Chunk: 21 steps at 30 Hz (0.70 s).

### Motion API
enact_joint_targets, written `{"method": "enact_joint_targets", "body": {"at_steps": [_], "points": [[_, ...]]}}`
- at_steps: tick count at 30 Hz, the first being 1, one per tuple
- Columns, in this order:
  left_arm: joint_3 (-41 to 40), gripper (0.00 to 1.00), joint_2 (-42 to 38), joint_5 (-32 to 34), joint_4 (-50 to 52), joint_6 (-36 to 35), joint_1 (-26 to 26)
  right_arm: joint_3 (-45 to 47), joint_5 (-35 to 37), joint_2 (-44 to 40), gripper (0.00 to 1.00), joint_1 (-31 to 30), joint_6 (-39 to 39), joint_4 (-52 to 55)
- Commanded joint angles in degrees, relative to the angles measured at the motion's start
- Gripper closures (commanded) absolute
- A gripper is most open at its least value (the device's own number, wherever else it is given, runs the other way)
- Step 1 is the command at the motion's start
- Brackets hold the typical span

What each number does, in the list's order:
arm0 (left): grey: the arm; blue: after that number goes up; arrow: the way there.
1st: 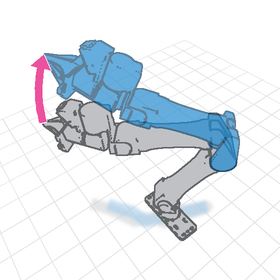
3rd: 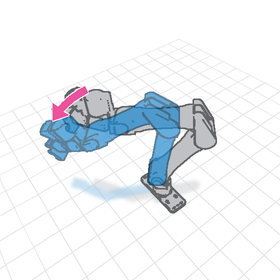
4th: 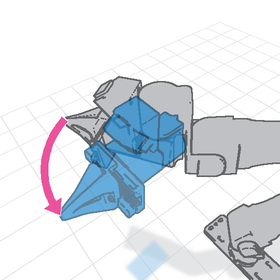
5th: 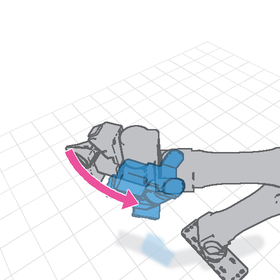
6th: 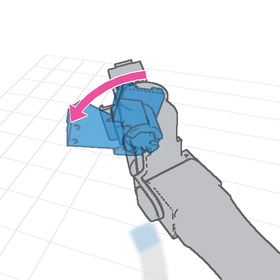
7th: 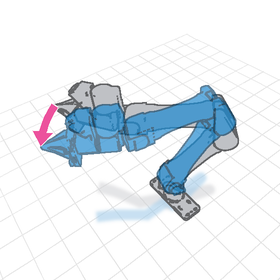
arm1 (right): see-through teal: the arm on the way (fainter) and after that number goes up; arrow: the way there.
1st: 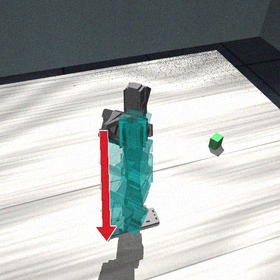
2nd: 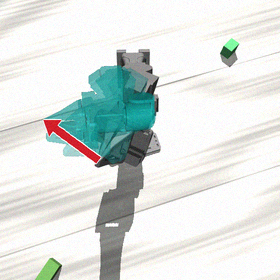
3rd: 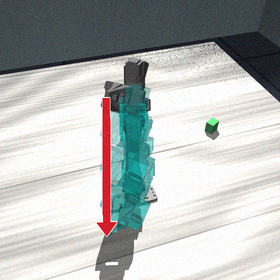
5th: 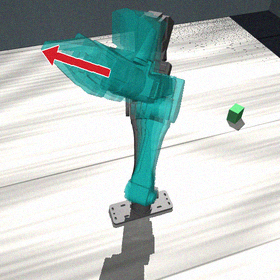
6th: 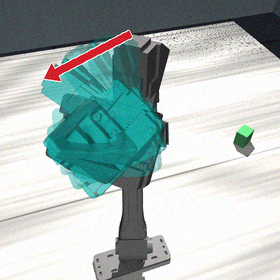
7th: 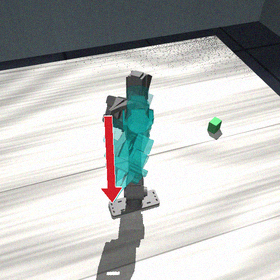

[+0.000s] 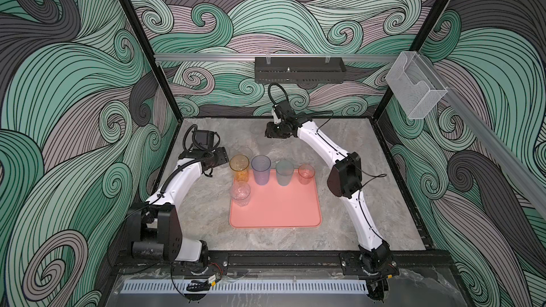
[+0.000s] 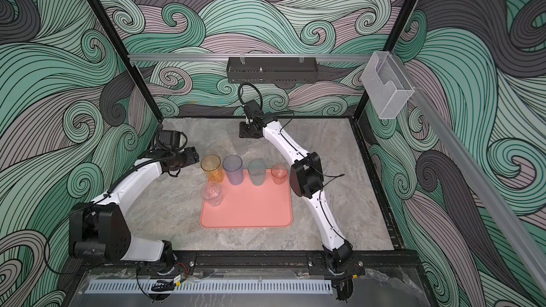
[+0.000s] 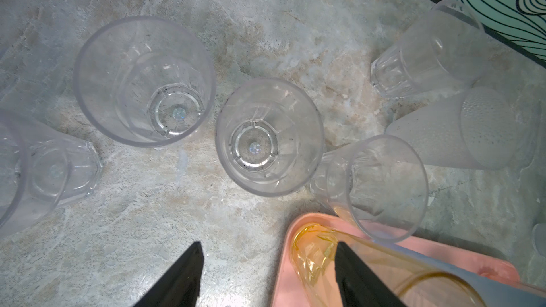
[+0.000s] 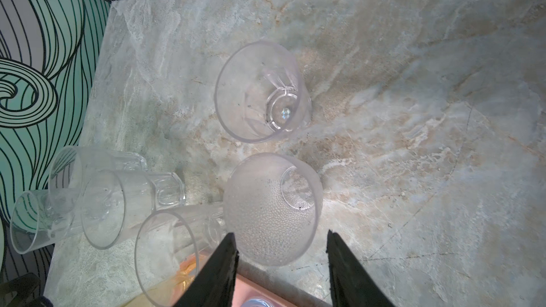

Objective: Place the glasses into the tray
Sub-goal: Pick up the glass from the top-center of the table.

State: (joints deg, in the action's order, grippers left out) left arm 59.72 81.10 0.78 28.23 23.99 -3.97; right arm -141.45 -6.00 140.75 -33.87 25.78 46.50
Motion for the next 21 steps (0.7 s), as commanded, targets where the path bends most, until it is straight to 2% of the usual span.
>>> {"method": "enact_joint_targets", "body": {"at_steps": [1, 5, 10, 13, 17, 21], "points": [[-0.1, 0.27, -1.2, 0.4, -0.2, -0.2, -0.8, -3.0, 1.5, 4.5, 0.53, -0.2, -0.4, 2.5], [-0.1, 0.27, -1.2, 0.4, -0.2, -0.2, -0.9, -6.9, 5.1, 6.9, 0.56, -0.8, -3.3, 4.1], [-0.1, 0.27, -1.2, 0.4, -0.4, -0.1, -0.9, -6.9, 6.5, 7.6, 0.63, -1.0, -4.4, 4.2], [-0.1, 0.27, -1.3, 0.4, -0.3, -0.1, -0.9, -6.8, 7.0, 8.2, 0.70, -1.0, -4.8, 4.2], [-0.2, 0.27, -1.5, 0.6, -0.2, -0.3, -1.0, -5.9, 8.4, 7.7, 0.84, -1.0, -5.0, 4.4], [-0.3, 0.27, -1.9, 1.2, -0.1, -0.4, -1.0, -3.5, 10.2, 5.4, 0.92, -0.9, -6.2, 4.4]]}}
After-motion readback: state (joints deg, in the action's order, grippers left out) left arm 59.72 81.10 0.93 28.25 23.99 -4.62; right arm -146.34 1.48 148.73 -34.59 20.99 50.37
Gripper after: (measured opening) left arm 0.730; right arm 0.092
